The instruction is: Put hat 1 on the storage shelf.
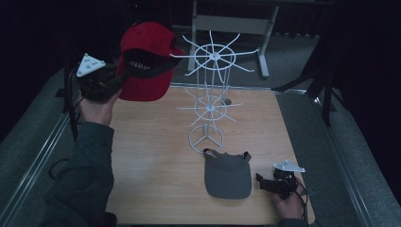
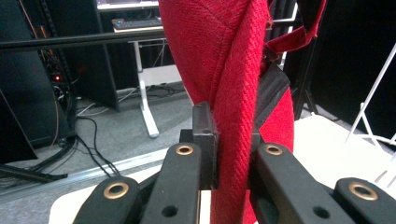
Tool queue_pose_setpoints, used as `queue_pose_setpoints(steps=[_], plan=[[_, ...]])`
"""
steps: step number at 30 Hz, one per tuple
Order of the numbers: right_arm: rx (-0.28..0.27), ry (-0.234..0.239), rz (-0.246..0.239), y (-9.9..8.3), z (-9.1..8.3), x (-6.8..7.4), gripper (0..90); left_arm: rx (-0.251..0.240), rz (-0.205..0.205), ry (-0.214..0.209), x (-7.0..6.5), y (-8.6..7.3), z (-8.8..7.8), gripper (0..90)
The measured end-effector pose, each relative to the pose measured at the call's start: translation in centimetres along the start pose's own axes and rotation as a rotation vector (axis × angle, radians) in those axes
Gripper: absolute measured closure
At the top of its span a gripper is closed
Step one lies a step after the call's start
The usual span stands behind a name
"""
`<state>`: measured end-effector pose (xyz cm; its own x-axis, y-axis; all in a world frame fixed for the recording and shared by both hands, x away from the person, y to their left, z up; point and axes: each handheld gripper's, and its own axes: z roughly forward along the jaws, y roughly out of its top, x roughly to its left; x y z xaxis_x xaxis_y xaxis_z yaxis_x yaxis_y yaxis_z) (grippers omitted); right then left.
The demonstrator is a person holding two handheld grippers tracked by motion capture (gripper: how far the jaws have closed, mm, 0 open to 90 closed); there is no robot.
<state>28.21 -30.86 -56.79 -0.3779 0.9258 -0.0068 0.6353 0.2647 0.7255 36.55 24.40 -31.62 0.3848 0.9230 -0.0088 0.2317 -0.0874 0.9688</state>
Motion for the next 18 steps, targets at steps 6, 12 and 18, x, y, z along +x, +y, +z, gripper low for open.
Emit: queue_pose_setpoints(steps=[6,12,18], plan=[[0.0,0.0,0.001,0.0,0.0,0.0,13.8,-0.024,-0.02,-0.01,-0.3,0.4,0.2,84.9],[0.0,0.0,0.0,0.0,0.0,0.0,13.8,-0.055,-0.053,-0.026,-0.5,0.8,0.3,84.9],[0.0,0.0,0.0,0.0,0.0,0.0,13.8,-0.069,-0.07,-0.02,-0.7,1.2,0.3,84.9]])
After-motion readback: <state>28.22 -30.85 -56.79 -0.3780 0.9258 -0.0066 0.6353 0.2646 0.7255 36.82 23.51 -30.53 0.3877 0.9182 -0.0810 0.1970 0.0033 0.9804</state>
